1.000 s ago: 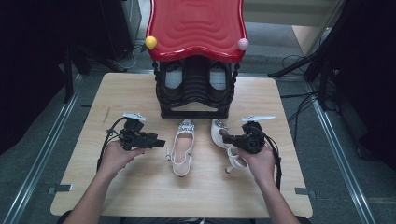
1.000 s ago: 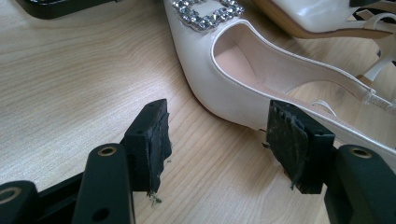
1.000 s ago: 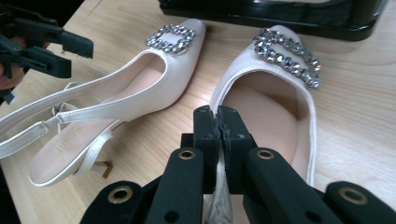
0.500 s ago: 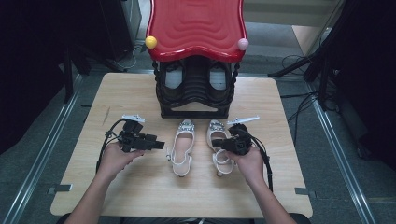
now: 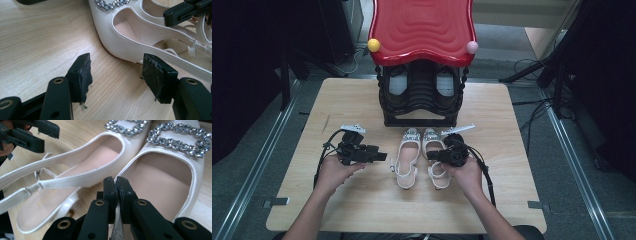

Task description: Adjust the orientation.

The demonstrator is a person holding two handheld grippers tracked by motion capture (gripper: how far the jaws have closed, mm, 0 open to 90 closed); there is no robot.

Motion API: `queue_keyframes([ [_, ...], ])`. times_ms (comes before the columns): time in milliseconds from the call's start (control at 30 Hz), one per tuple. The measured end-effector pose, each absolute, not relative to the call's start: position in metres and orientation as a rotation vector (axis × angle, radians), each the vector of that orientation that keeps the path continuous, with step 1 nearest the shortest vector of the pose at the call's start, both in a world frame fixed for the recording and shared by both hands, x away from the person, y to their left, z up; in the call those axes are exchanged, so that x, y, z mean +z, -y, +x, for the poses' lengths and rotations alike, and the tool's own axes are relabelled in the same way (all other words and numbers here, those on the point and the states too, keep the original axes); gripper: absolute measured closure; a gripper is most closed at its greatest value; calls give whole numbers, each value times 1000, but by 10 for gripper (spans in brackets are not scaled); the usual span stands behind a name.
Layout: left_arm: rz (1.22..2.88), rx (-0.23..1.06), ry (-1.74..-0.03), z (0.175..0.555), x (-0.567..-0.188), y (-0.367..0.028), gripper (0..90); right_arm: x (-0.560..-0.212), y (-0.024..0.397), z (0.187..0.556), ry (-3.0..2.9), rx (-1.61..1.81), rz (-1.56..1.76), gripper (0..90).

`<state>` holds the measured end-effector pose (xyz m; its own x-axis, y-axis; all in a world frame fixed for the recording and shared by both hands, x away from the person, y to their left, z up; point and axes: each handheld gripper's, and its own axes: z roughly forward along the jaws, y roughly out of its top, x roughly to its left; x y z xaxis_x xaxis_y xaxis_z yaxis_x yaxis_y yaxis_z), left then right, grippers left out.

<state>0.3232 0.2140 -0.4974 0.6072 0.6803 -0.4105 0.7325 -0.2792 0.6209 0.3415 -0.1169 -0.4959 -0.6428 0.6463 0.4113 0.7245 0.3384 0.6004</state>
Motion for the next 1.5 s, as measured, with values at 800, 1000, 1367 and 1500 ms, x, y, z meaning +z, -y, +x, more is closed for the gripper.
queue_keyframes([
  [800,2015,-120,-1085,329,-502,-195,860,-478,162,337,2514,-1343,-1322,888],
  [1000,2049,-150,-1095,336,-511,-188,862,-488,168,337,2528,-1286,-1368,900],
  [1367,2100,-154,-1096,343,-522,-176,869,-510,163,343,2571,-1145,-1404,900],
  [1500,2097,-158,-1098,343,-523,-173,871,-510,164,343,2558,-1145,-1406,900],
])
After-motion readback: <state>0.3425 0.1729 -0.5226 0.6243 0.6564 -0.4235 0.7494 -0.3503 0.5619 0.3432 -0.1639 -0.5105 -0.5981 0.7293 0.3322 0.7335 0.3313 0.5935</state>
